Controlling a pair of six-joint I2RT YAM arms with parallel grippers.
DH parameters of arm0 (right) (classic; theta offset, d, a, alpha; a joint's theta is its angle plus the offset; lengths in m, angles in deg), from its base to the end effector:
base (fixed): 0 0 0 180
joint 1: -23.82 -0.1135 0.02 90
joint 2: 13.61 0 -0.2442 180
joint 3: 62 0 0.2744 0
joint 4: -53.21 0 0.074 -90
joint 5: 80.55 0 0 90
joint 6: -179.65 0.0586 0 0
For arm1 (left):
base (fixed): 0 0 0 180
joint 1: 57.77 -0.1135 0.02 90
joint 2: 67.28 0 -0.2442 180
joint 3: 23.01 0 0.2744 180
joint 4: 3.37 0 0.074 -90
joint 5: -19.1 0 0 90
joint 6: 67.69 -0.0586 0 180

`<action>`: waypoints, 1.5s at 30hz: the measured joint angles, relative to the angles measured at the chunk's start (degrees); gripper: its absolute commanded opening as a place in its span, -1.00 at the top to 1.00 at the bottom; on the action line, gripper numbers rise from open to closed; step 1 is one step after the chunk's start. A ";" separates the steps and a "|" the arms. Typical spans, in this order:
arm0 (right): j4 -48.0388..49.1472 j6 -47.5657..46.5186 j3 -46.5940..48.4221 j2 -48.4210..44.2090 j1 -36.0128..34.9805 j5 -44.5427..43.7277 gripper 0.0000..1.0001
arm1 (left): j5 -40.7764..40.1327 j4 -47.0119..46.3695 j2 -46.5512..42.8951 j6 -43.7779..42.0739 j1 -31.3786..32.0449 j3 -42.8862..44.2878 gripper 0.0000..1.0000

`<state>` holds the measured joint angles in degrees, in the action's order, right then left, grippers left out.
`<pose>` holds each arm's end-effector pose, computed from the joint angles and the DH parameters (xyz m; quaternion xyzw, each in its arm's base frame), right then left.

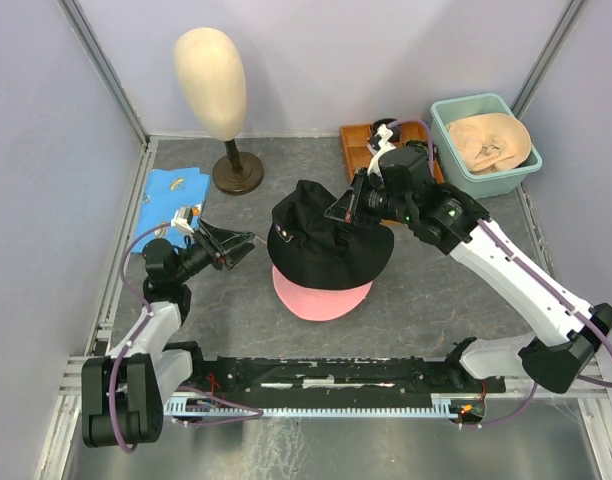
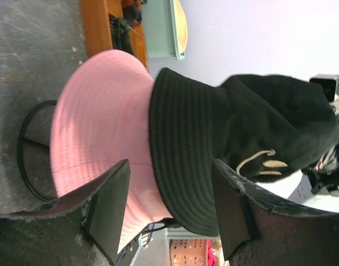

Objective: Stack the hats
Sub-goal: Stack the hat on the hat.

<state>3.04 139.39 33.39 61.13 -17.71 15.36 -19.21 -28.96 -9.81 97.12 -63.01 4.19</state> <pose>0.2413 0.2217 0.3807 0.0359 0.8624 0.3907 0.3198 0.2388 -0.0243 0.1721 -0.1994 0.6968 -0.6112 0.3180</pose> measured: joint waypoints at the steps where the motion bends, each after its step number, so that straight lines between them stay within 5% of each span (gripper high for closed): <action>1: -0.42 -0.07 0.61 0.37 0.00 0.00 1.00 | 0.20 0.09 -0.48 -0.02 0.22 0.26 -0.36; 17: -1.55 -0.13 3.78 2.86 0.00 -1.14 1.00 | -2.01 -3.82 -8.17 8.15 9.14 -6.73 -0.36; 45: -1.44 1.86 -1.60 -3.34 0.00 -3.45 1.00 | -21.35 -1.42 -11.56 8.50 18.14 -8.20 -0.26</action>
<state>1.60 141.25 31.79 57.79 -17.71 11.91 -40.57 -30.38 -21.37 105.62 -44.87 -4.01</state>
